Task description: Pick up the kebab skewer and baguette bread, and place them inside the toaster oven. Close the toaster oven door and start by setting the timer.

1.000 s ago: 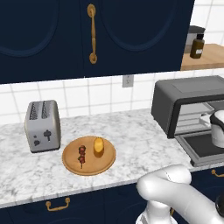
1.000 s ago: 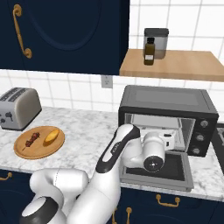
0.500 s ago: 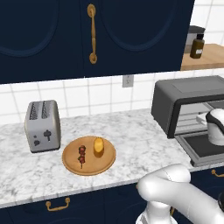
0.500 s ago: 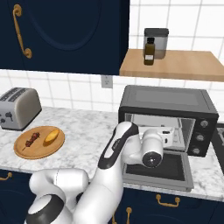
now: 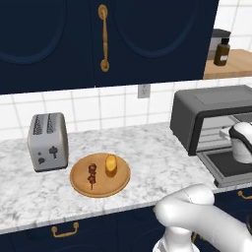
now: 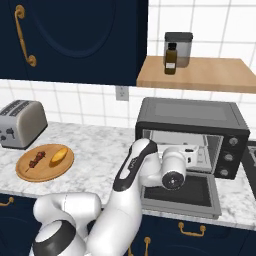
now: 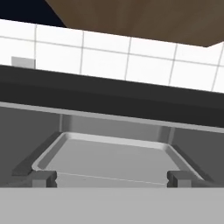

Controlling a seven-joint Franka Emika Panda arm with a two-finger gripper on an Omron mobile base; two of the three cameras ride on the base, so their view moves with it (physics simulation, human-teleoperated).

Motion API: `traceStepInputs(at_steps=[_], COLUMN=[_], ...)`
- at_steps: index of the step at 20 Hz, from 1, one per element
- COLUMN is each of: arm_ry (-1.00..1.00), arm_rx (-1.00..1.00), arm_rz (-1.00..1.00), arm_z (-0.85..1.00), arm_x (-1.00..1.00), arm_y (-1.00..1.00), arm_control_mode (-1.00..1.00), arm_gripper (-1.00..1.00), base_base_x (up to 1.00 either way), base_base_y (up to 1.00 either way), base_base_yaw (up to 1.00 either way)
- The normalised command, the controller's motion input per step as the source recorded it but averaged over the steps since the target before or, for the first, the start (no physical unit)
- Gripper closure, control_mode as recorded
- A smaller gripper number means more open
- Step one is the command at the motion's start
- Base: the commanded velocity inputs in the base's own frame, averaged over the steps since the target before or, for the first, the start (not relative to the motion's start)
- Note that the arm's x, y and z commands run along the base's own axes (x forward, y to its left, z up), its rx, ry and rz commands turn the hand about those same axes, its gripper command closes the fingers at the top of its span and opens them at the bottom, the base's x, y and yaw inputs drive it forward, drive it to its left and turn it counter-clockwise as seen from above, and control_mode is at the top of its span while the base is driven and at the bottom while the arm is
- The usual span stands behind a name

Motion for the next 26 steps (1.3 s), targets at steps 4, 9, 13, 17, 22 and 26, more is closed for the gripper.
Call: traceStepInputs(at_steps=[4, 9, 13, 17, 22, 26], arm_ry=[0.17, 0.11, 0.0, 0.07, 0.07, 0.01], arm_rx=[0.09, 0.06, 0.0, -0.01, 0.0, 0.0], arm_rz=[0.0, 0.0, 0.0, 0.0, 0.0, 0.0], arm_z=[0.0, 0.0, 0.0, -0.05, -0.22, -0.03], arm_x=[0.0, 0.12, 0.37, 0.23, 0.01, 0.13], arm_y=[0.0, 0.0, 0.0, 0.0, 0.0, 0.0], arm_control_mode=[-1.0, -1.0, -1.0, -1.0, -1.0, -1.0], arm_gripper=[-1.0, -1.0, -1.0, -1.0, -1.0, -1.0], base_base_x=[0.0, 0.0, 0.0, 0.0, 0.0, 0.0], base_base_y=[0.0, 0.0, 0.0, 0.0, 0.0, 0.0], base_base_yaw=[0.0, 0.0, 0.0, 0.0, 0.0, 0.0])
